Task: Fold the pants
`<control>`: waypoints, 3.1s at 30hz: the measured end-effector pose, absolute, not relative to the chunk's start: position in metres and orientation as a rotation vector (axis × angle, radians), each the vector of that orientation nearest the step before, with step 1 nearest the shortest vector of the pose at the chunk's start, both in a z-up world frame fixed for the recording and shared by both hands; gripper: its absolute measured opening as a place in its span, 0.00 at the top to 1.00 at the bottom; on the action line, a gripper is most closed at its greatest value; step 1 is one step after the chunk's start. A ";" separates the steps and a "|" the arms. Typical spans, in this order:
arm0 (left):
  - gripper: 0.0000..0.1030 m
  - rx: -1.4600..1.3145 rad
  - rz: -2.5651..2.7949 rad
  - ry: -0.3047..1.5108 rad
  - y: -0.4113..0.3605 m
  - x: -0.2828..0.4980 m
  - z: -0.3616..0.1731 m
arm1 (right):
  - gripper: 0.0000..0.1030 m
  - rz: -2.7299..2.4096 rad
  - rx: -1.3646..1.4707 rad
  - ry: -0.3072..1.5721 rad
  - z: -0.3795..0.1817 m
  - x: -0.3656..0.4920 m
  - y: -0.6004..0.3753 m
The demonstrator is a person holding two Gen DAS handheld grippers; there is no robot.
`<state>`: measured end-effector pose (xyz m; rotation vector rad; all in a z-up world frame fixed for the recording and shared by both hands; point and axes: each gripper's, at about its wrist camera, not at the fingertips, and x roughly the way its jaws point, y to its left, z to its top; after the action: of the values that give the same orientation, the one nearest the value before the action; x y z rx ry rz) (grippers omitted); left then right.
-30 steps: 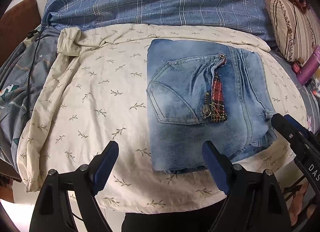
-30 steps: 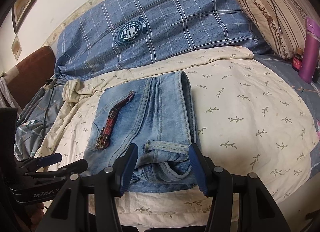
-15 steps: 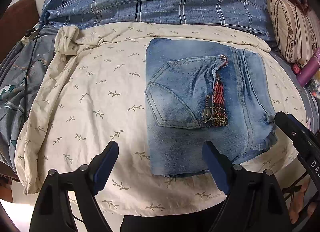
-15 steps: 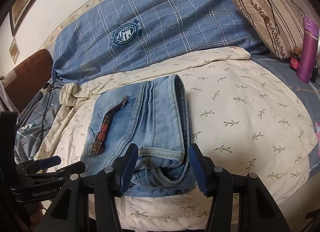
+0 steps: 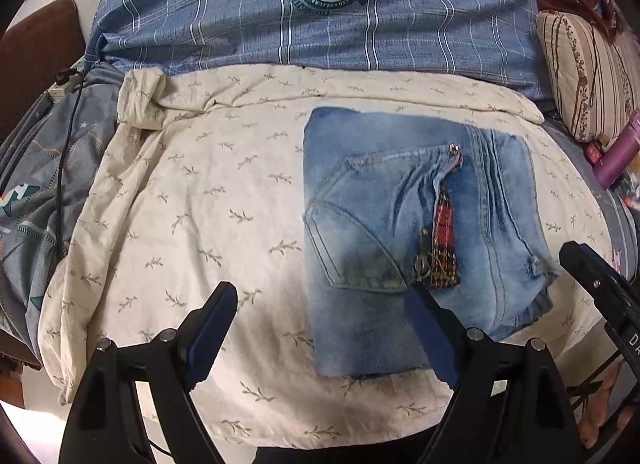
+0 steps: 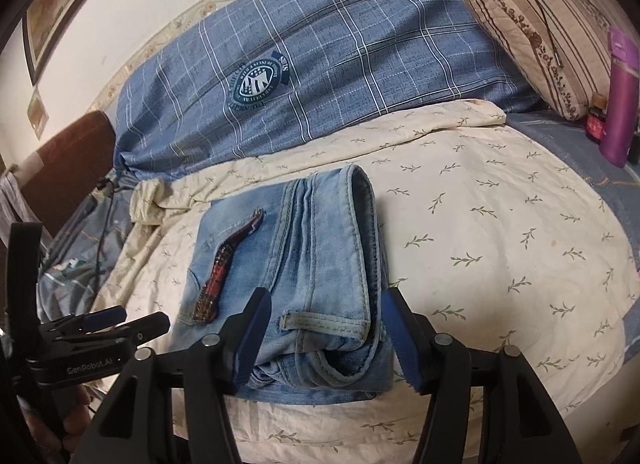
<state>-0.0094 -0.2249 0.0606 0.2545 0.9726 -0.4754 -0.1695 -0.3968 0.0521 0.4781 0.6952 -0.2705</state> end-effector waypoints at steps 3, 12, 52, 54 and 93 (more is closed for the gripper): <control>0.16 0.254 -0.476 0.967 -0.226 -0.006 0.062 | 0.38 -0.266 0.490 0.703 0.050 -0.168 -0.401; 0.16 0.246 -0.551 0.983 -0.240 0.017 0.053 | 0.38 -0.188 0.679 0.693 0.035 -0.168 -0.427; 0.14 0.017 -0.919 1.154 -0.243 0.070 -0.003 | 0.40 0.109 0.994 0.802 -0.044 -0.119 -0.464; 0.14 0.045 -0.900 1.139 -0.246 0.066 -0.001 | 0.40 0.102 0.983 0.794 -0.043 -0.120 -0.462; 0.67 0.078 -0.744 0.914 -0.230 0.034 0.059 | 0.50 -0.025 0.460 0.737 0.047 -0.105 -0.388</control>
<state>0.0342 -0.2303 0.0592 0.0779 0.9144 -0.7445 -0.1047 -0.3878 0.0466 0.4596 0.7366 -0.0250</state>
